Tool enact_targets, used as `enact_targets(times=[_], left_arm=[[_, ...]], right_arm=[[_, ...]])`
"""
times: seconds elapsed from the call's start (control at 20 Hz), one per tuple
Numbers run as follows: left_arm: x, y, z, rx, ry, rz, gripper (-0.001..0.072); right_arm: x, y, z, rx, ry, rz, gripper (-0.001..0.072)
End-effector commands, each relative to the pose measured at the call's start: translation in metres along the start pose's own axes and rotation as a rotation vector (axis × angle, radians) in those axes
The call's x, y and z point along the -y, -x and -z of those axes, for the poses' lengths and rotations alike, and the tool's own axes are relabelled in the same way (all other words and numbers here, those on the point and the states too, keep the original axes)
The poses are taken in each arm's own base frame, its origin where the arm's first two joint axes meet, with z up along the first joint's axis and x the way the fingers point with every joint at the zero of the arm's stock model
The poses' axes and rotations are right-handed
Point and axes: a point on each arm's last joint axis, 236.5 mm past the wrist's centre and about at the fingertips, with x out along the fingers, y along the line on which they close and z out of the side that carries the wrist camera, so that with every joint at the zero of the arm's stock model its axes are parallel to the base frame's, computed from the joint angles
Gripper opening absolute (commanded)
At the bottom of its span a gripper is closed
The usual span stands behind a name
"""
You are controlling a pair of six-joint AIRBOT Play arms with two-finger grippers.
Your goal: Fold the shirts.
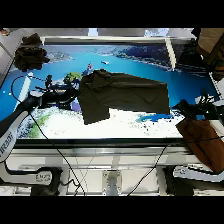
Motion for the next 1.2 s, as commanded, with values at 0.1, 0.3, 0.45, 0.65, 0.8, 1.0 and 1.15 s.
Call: enact_targets(times=[0.1, 0.3, 0.45, 0.65, 0.8, 1.0, 1.15], left_arm=[[0.009, 0.001, -0.006, 0.03, 0.053, 0.042, 0.0651], [0.009, 0.001, -0.005, 0.028, 0.055, 0.046, 0.065], [0.01, 0.001, -0.005, 0.027, 0.057, 0.047, 0.065], [0.01, 0.001, -0.005, 0.027, 0.057, 0.048, 0.0651], [0.01, 0.001, -0.005, 0.027, 0.057, 0.048, 0.065], [0.01, 0.001, -0.005, 0.027, 0.057, 0.047, 0.065], [0.01, 0.001, -0.006, 0.028, 0.056, 0.047, 0.065]], right_arm=[[0.013, -0.021, 0.022, 0.004, -0.155, -0.008, 0.0364], [0.018, -0.022, 0.013, 0.045, -0.162, 0.009, 0.0298], [0.021, -0.027, 0.012, 0.047, -0.187, 0.007, 0.0299], [0.02, -0.039, 0.009, 0.048, -0.255, -0.036, 0.0302], [0.019, -0.04, 0.0, 0.082, -0.284, -0.046, 0.0301], [0.012, -0.039, -0.005, 0.101, -0.292, -0.08, 0.0097], [0.008, -0.038, -0.008, 0.112, -0.282, -0.099, 0.0031]])
